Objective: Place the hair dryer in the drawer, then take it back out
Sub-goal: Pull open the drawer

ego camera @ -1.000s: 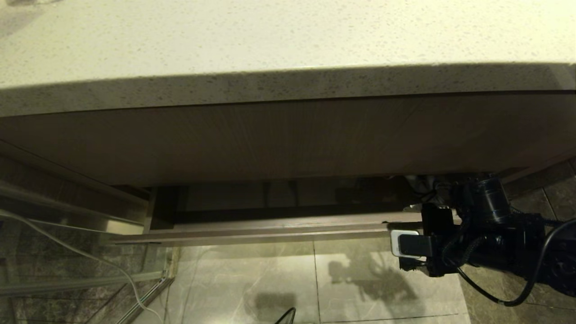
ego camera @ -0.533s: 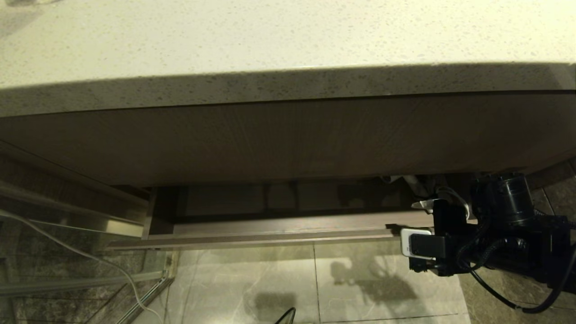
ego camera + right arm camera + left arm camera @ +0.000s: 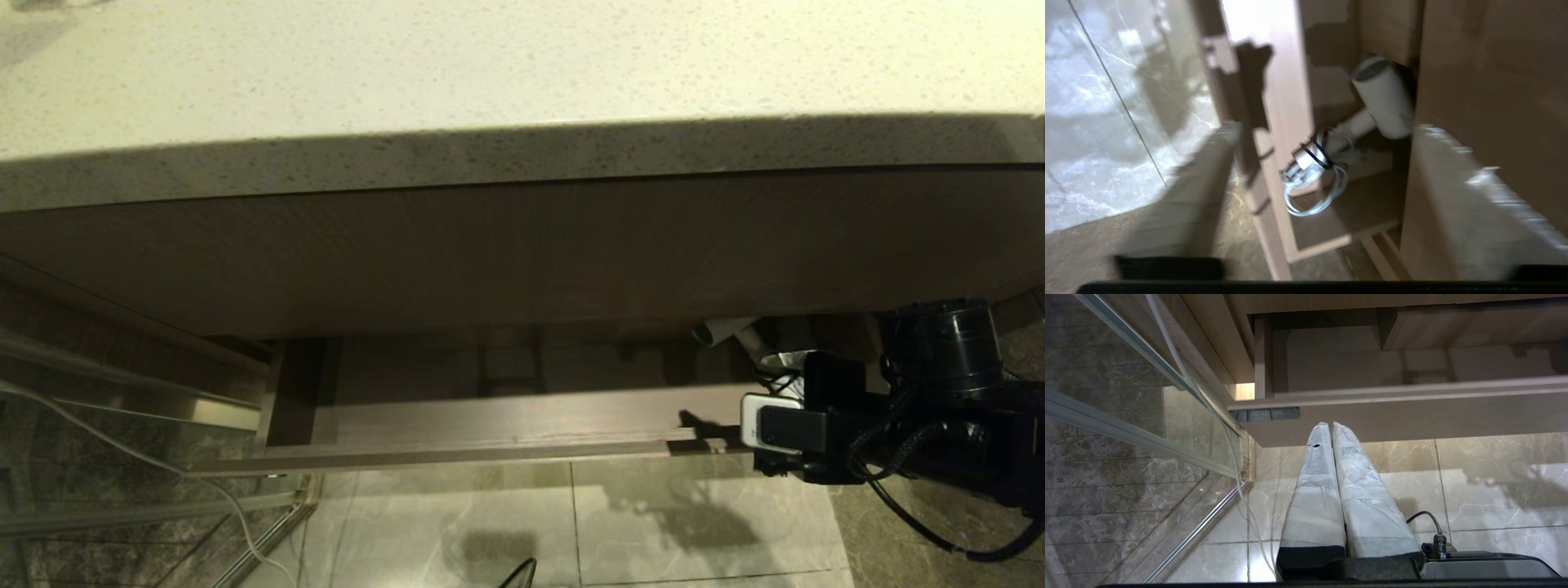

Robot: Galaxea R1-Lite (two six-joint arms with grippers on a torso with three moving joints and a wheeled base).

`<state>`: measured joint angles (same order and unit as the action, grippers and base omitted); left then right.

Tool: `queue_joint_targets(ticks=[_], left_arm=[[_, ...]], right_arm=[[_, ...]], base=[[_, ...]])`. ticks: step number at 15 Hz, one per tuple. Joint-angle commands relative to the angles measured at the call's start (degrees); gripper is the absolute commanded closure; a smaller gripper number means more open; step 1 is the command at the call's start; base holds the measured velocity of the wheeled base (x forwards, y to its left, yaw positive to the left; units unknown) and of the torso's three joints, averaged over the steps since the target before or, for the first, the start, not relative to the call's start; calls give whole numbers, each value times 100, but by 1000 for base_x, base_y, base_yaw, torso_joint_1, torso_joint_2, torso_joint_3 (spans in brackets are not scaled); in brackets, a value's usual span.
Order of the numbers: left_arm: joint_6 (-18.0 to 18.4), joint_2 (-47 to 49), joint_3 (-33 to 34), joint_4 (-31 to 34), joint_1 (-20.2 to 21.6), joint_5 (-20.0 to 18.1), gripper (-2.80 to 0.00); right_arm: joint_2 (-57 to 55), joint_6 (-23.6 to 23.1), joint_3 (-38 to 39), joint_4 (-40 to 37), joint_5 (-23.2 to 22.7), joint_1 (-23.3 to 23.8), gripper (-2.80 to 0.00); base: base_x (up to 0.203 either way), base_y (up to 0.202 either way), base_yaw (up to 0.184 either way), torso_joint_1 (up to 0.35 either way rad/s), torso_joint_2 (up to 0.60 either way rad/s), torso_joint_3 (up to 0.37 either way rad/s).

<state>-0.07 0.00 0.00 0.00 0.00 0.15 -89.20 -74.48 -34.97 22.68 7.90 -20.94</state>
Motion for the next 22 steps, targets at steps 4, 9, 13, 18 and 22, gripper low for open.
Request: queue_joint_targets(ticks=[4, 9, 13, 18, 22], left_arm=[[5, 0, 0, 0, 0, 2, 0], [6, 0, 0, 0, 0, 2, 0], [-1, 0, 0, 0, 0, 2, 0], [-1, 0, 0, 0, 0, 2, 0], [6, 0, 0, 0, 0, 2, 0]], right_arm=[[583, 4, 102, -505, 300, 178, 0], [576, -27, -199, -922, 353, 936, 0], [1059, 212, -47, -1615, 390, 1553, 0], [1485, 347, 201, -1970, 579, 1949, 0], [1621, 351, 194, -2279, 673, 2642, 0]], base=[[0, 0, 0, 0, 0, 0], [0, 0, 0, 0, 0, 0], [0, 0, 0, 0, 0, 0], [0, 0, 0, 0, 0, 0], [0, 0, 0, 0, 0, 0]])
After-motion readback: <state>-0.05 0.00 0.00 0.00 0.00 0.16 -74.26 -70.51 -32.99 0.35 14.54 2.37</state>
